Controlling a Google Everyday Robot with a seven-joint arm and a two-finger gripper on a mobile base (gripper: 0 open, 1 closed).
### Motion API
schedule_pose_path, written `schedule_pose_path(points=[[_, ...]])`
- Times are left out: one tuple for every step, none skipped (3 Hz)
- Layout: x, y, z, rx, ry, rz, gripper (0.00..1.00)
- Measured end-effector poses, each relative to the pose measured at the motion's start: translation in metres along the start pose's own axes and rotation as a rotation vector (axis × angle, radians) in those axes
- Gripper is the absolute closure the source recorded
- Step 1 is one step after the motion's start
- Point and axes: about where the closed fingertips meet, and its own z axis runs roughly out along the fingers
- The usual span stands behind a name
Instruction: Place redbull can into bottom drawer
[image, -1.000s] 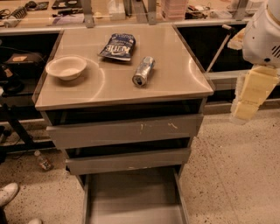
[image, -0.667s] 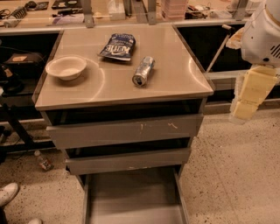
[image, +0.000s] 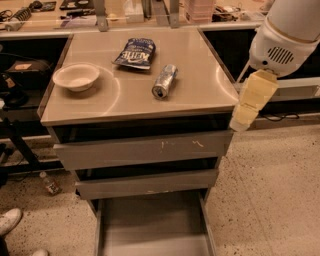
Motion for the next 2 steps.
schedule_pose_path(points=[[-0.0135,-0.0154,0.0164,-0.026,0.023,0.147,0.0],[-0.0173,-0.0178,0.0165,-0.014,0.008,0.174,0.0]])
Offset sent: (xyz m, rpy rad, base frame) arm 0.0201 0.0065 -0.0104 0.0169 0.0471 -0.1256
